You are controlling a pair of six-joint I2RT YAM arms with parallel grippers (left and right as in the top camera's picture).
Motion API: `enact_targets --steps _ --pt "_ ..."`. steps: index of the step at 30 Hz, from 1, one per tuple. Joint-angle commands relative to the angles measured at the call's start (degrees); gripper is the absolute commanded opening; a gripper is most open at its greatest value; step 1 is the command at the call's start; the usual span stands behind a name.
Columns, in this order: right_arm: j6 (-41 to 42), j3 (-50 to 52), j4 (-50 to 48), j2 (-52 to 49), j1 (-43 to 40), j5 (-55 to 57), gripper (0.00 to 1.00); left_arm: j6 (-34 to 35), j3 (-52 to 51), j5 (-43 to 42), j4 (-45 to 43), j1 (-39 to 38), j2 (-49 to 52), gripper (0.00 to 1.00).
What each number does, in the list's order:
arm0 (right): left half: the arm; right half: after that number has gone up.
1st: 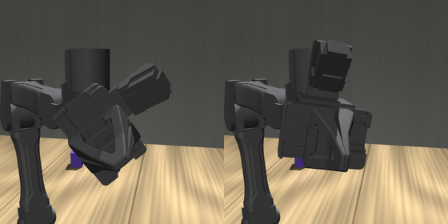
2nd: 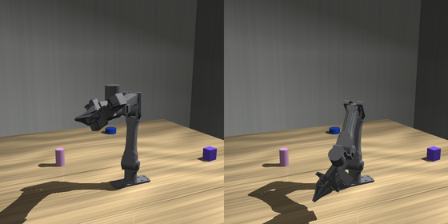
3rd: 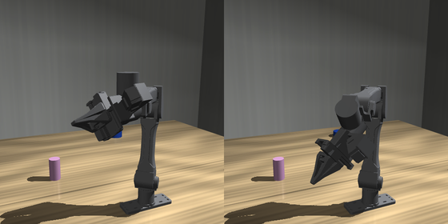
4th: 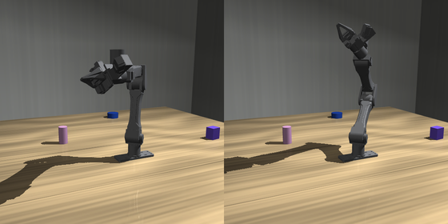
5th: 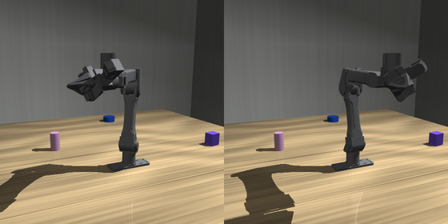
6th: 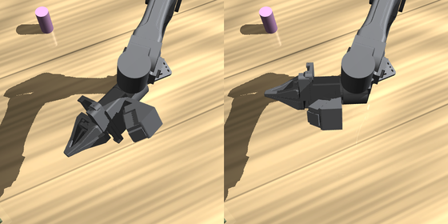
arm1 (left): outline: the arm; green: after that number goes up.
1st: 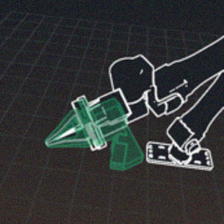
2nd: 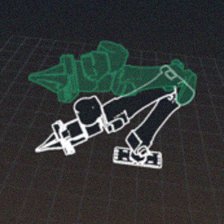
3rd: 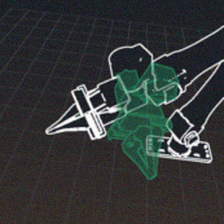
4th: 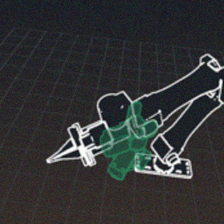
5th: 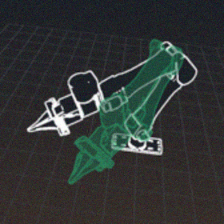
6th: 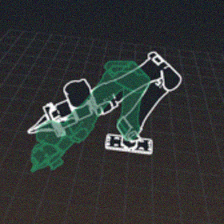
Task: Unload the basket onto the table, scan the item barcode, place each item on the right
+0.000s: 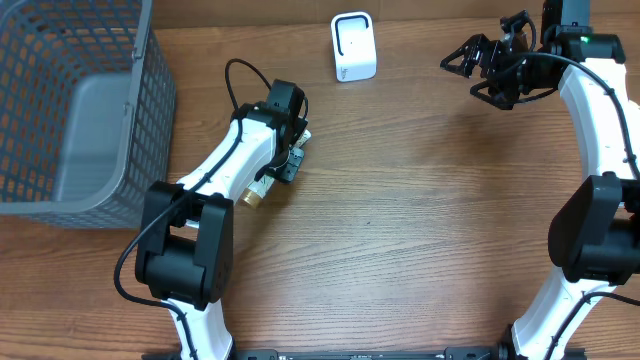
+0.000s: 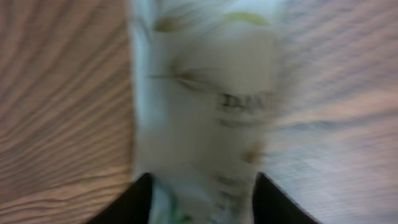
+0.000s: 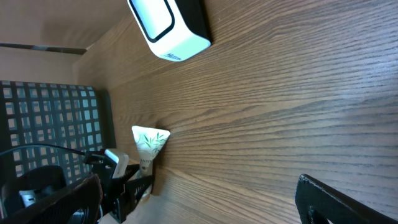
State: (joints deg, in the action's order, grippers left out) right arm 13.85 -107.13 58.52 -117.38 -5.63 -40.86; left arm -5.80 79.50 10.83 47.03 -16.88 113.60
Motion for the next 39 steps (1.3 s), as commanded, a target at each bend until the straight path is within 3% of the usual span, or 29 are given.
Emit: enact_targets --steps 1,2,3,4,7,14,16,18,26,32,33,34,35,36,38,39 --pt "-0.39 0.35 -0.09 1.31 0.0 0.35 1.0 3.82 -2.64 3.32 -1.62 0.55 0.48 0.28" --pt "-0.39 0.35 -0.09 1.31 0.0 0.35 1.0 4.52 -2.64 3.3 -1.97 0.63 0.48 0.22" --pt "-0.39 0.35 -0.09 1.31 0.0 0.37 1.0 5.22 -2.64 3.04 -2.54 0.63 0.48 0.08" --pt "-0.39 0.35 -0.09 1.31 0.0 0.35 1.0 6.32 -2.64 2.82 -2.91 0.63 0.48 0.04" --pt "-0.39 0.35 -0.09 1.31 0.0 0.35 1.0 6.32 -2.64 -2.97 -3.63 0.61 0.5 0.04" --pt "-0.39 0.35 -0.09 1.31 0.0 0.35 1.0 13.44 -2.62 -38.66 -5.25 0.09 0.48 0.04" --pt "-0.39 0.35 -0.09 1.31 0.0 0.35 1.0 18.56 -2.62 -46.62 -7.98 -0.96 0.48 0.04" --pt "-0.39 0.35 -0.09 1.31 0.0 0.35 1.0 26.45 -2.62 -46.18 -12.46 -3.15 0.48 0.04" --pt "-0.39 0.35 -0.09 1.31 0.0 0.35 1.0 34.6 -0.28 -41.77 -18.03 -6.03 0.48 0.04" --pt "-0.39 0.35 -0.09 1.31 0.0 0.35 1.0 38.42 -0.11 -22.03 -25.51 -11.96 0.48 0.04" --pt "-0.39 0.35 -0.09 1.31 0.0 0.35 1.0 38.42 -0.11 -20.94 -26.12 -12.68 0.48 0.06" --pt "-0.39 0.35 -0.09 1.31 0.0 0.35 1.0 38.36 -0.11 -20.74 -26.91 -13.46 0.48 0.15" --pt "-0.33 0.35 -0.11 1.31 0.0 0.28 1.0 38.36 -0.07 -20.98 -27.61 -14.4 0.48 0.43" --pt "0.42 0.35 -0.24 1.31 0.0 -0.09 1.0 37.94 0.17 -21.0 -27.5 -14.91 0.48 0.61" --pt "2.71 0.35 0.76 1.31 0.0 -0.48 1.0 36.96 1.01 -20.96 -26.45 -15.41 0.42 0.58" --pt "4.11 0.35 3.34 1.31 0.0 -0.83 1.0 36.2 2.21 -20.76 -24.68 -15.39 0.2 0.61"
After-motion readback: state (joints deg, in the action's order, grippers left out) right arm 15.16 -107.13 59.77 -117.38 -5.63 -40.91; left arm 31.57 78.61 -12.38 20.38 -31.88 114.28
